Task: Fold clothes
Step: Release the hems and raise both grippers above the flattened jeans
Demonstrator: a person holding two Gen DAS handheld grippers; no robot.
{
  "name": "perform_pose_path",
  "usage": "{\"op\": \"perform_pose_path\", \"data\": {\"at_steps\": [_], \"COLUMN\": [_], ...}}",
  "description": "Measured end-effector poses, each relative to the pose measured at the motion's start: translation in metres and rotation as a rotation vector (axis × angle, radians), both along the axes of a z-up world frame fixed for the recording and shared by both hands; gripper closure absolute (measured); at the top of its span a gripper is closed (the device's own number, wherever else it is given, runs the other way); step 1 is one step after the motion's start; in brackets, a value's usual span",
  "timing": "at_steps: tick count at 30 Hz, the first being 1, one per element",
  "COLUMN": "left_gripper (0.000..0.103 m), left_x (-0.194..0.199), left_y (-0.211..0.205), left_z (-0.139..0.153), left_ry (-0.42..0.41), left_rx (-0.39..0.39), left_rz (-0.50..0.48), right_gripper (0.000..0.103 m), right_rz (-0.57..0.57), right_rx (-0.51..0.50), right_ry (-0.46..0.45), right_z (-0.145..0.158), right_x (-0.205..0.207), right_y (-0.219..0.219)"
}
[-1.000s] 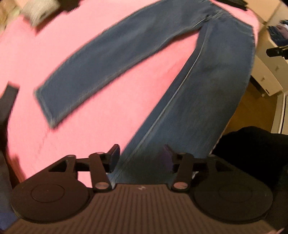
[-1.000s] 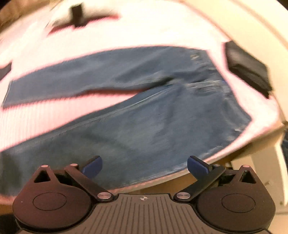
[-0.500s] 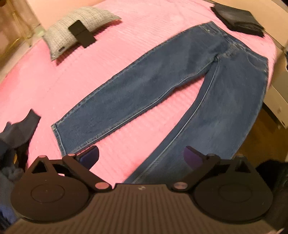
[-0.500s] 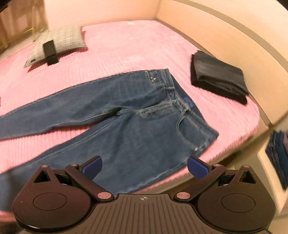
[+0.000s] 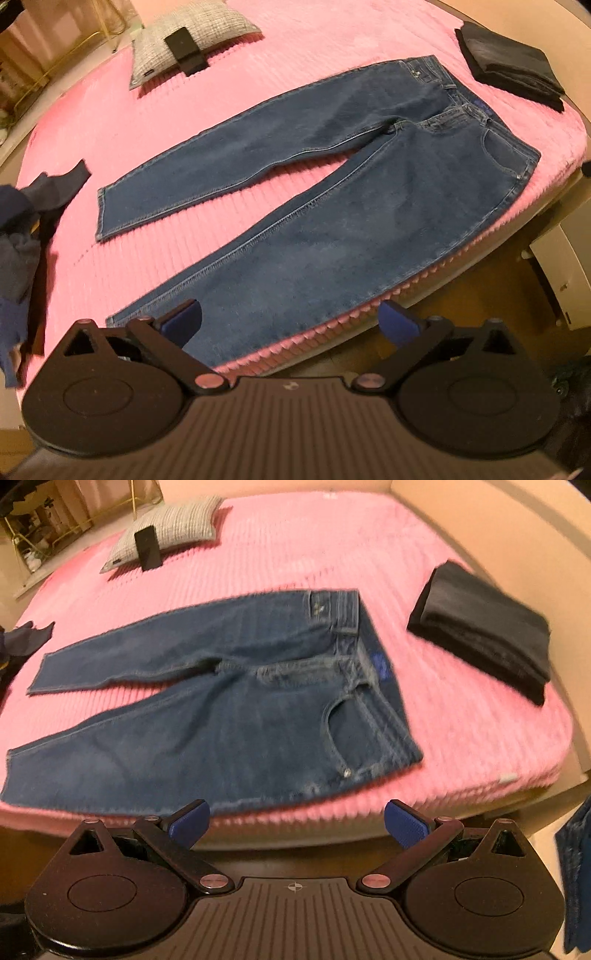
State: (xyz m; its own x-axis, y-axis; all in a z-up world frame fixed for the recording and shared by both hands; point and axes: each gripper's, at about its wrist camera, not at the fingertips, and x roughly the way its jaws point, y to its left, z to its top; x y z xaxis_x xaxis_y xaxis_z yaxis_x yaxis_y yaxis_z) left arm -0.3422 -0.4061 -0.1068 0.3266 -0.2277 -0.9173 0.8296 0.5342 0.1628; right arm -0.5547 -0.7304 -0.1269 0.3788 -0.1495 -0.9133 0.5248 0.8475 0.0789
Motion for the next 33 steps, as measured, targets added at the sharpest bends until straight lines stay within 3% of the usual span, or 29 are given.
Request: {"op": "perform_pose_path", "data": {"at_steps": [6, 11, 22, 33], "left_gripper": [0.002, 0.002, 0.002, 0.002], "left_x": [-0.006, -0.007, -0.026, -0.042], "left_y": [0.014, 0.037, 0.063, 0.066], "left_z": [0.01, 0.012, 0.009, 0.013], "left_ry": [-0.057, -0.086, -0.043, -0.057], "left_rx": [-0.005, -0.003, -0.027, -0.019], "left_rz": [0.03, 0.06, 0.154, 0.174], "right_gripper": [0.0, 0.0, 0.0, 0.0], "right_rz": [0.05, 0.139, 0.312, 0.348], "right_rx": [0.035, -0.003, -0.055, -0.034], "right_ry": [-0.006, 0.001, 0.059, 0.049], "right_z": [0.003, 0.014, 0.019, 0.015], "right_x": [0.007, 0.028, 0.052, 0.043], "right_y": [0.012, 0.037, 0.071, 0.077]}}
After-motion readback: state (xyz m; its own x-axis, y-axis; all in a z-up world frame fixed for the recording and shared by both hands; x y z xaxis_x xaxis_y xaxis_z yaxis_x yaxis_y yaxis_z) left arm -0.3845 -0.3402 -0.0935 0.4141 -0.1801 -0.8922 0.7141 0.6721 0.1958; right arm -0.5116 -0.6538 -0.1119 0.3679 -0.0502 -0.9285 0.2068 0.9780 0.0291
